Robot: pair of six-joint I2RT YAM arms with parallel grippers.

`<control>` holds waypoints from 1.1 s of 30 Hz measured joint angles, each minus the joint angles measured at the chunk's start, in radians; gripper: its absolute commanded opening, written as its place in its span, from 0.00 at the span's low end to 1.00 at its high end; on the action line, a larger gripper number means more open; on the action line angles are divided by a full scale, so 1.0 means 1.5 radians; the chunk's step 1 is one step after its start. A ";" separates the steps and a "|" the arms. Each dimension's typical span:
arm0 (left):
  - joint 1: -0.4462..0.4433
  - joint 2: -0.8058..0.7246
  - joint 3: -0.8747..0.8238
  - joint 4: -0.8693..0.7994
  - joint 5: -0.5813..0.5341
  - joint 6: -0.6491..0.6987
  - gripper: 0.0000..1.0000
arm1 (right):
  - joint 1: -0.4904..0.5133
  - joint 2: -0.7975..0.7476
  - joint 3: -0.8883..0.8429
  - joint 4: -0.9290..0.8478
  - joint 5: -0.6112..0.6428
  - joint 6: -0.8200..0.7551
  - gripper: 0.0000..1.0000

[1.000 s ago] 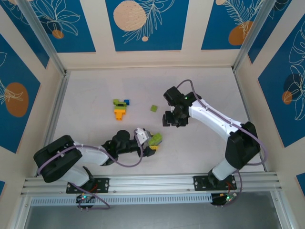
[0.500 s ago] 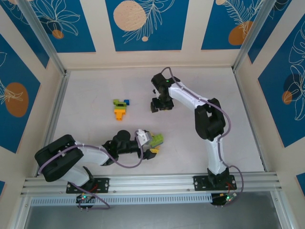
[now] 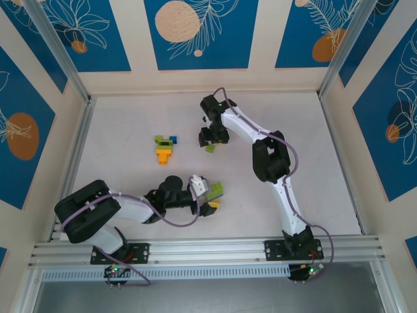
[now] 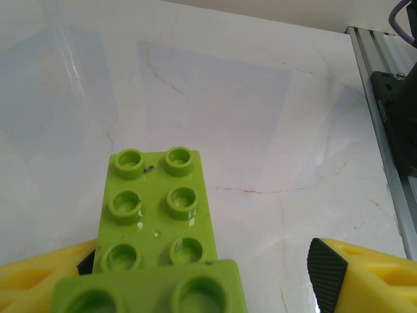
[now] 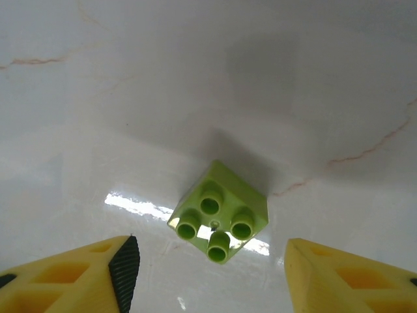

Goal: Assemble a carrot with lego

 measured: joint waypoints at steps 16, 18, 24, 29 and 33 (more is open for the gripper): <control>0.000 0.000 0.002 0.000 -0.001 0.002 0.75 | 0.000 0.069 0.054 -0.026 -0.017 0.057 0.55; 0.000 0.000 0.002 0.000 -0.003 0.002 0.75 | -0.001 0.071 0.061 -0.026 -0.021 0.062 0.50; 0.000 0.000 0.002 -0.001 -0.003 0.002 0.74 | -0.001 0.078 0.068 -0.028 -0.029 0.069 0.38; 0.000 0.000 0.002 0.000 -0.003 0.002 0.73 | -0.001 0.078 0.069 -0.029 -0.031 0.070 0.31; 0.000 0.000 0.002 0.000 -0.004 0.002 0.73 | -0.001 0.071 0.059 -0.022 -0.030 0.070 0.29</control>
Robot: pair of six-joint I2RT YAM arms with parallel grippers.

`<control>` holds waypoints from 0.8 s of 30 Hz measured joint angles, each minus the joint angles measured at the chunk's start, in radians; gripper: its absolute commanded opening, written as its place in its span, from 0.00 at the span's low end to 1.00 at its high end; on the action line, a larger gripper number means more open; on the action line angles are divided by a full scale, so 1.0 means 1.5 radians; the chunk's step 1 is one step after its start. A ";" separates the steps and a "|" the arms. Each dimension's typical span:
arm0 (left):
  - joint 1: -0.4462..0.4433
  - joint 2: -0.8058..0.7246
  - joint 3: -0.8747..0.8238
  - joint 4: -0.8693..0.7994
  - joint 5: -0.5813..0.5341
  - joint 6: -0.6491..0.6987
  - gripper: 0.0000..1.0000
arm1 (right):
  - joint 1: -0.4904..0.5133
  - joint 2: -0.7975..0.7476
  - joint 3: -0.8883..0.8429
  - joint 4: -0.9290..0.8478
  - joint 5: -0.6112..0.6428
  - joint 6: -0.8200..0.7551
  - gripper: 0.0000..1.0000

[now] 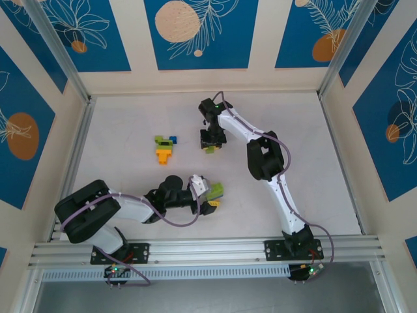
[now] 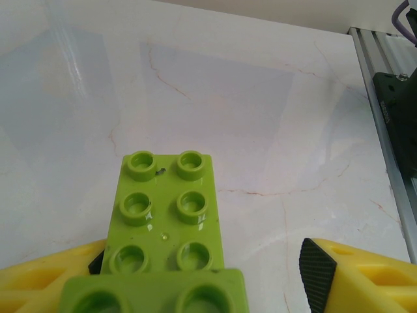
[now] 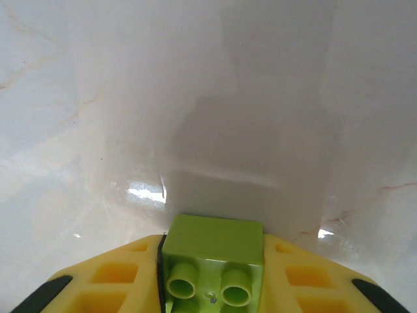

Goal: Assemble a carrot with lego

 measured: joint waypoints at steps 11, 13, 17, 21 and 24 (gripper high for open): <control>0.001 0.000 0.000 -0.001 -0.002 0.000 0.72 | 0.000 -0.174 -0.204 0.024 0.028 -0.015 0.28; 0.001 -0.005 0.000 -0.003 -0.004 0.000 0.74 | 0.000 -0.236 -0.246 0.026 0.034 -0.018 0.29; 0.001 -0.016 0.000 -0.006 -0.007 0.005 0.80 | 0.001 -0.342 -0.315 0.030 0.046 -0.020 0.29; 0.005 -0.018 0.000 -0.010 -0.010 0.011 0.74 | 0.003 -0.408 -0.378 0.032 0.057 -0.020 0.29; 0.009 -0.019 0.000 -0.010 -0.009 0.015 0.58 | 0.005 -0.425 -0.416 0.034 0.063 -0.020 0.29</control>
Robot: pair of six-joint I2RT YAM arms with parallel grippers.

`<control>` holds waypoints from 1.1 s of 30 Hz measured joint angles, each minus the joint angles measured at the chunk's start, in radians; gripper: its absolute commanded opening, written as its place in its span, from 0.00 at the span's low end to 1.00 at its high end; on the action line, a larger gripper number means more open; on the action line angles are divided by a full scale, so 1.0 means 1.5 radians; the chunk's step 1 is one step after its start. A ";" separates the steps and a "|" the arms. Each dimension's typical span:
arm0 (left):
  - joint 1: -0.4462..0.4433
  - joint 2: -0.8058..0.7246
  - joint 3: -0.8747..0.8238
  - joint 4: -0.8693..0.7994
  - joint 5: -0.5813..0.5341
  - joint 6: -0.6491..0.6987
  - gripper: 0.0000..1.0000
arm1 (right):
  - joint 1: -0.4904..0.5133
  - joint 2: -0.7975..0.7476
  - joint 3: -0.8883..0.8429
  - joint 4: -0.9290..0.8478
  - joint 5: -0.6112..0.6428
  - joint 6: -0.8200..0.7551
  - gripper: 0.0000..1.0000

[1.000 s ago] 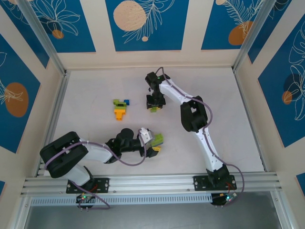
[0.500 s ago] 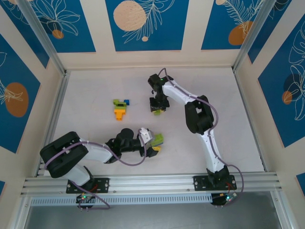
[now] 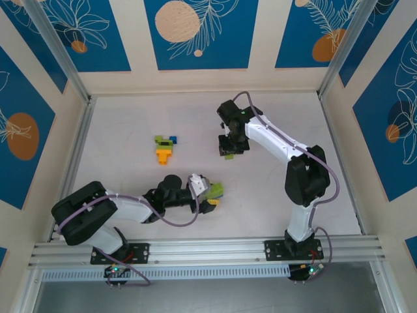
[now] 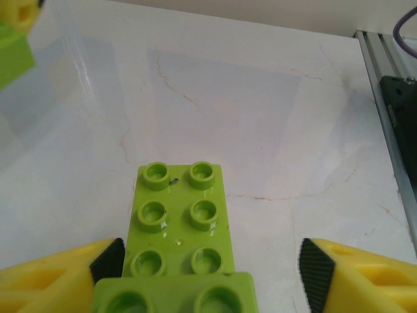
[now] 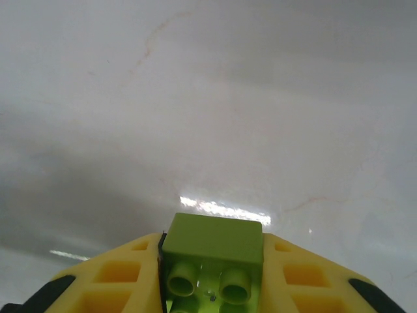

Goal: Assemble a carrot with lego

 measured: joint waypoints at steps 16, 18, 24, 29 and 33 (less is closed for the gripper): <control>0.008 0.000 0.000 0.000 0.013 0.002 0.39 | 0.022 -0.156 -0.104 -0.043 -0.008 0.009 0.28; 0.008 0.000 0.000 0.000 0.013 0.003 0.39 | 0.033 -0.185 -0.106 -0.064 -0.014 0.015 0.28; 0.008 0.000 0.000 0.000 0.013 0.003 0.40 | 0.092 -0.232 -0.134 -0.113 -0.041 0.044 0.28; 0.008 0.000 0.000 0.000 0.013 0.003 0.40 | 0.128 -0.233 -0.161 -0.127 -0.048 0.070 0.27; 0.008 0.000 0.000 0.000 0.013 0.003 0.40 | 0.143 -0.233 -0.163 -0.123 -0.053 0.083 0.28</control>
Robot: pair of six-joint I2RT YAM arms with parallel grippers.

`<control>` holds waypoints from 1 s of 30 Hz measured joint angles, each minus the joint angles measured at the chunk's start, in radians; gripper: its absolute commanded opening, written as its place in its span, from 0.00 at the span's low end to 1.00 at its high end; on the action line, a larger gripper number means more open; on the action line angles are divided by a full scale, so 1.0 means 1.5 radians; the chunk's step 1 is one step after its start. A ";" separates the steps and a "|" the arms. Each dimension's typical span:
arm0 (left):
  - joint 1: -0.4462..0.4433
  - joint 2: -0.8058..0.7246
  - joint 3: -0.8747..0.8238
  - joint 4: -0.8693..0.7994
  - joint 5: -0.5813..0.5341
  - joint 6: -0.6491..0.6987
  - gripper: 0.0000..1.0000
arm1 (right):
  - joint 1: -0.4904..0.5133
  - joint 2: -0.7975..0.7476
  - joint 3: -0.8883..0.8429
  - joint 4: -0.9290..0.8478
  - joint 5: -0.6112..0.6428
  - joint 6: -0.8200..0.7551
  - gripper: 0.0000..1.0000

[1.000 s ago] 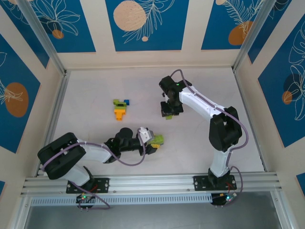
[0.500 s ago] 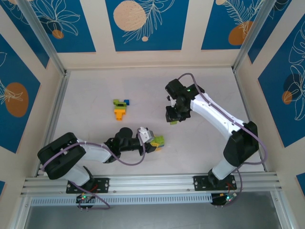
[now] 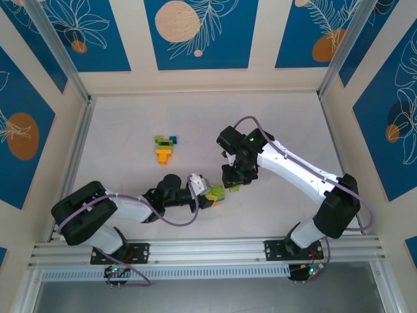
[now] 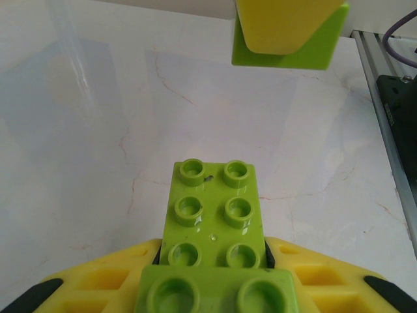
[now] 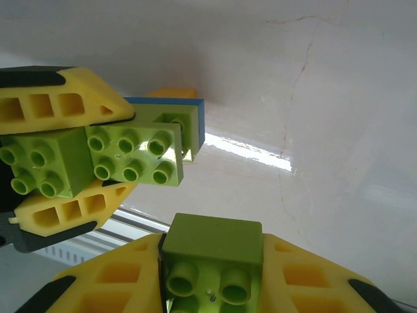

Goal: Assemble a carrot with lego

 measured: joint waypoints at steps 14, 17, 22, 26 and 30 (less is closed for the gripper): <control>0.000 0.000 0.000 0.000 0.000 0.000 0.40 | 0.011 0.039 0.000 0.058 -0.028 0.002 0.27; 0.000 0.000 0.000 0.000 0.000 0.000 0.40 | 0.011 0.040 0.000 0.066 -0.030 0.002 0.27; 0.000 -0.001 -0.001 0.000 0.000 0.000 0.40 | 0.013 0.057 -0.001 0.073 -0.030 0.002 0.27; 0.000 -0.002 -0.003 0.000 0.000 0.000 0.40 | 0.013 0.065 -0.008 0.081 -0.030 0.002 0.27; 0.000 -0.002 -0.003 0.001 0.000 0.000 0.39 | 0.013 0.065 -0.016 0.083 -0.030 0.001 0.27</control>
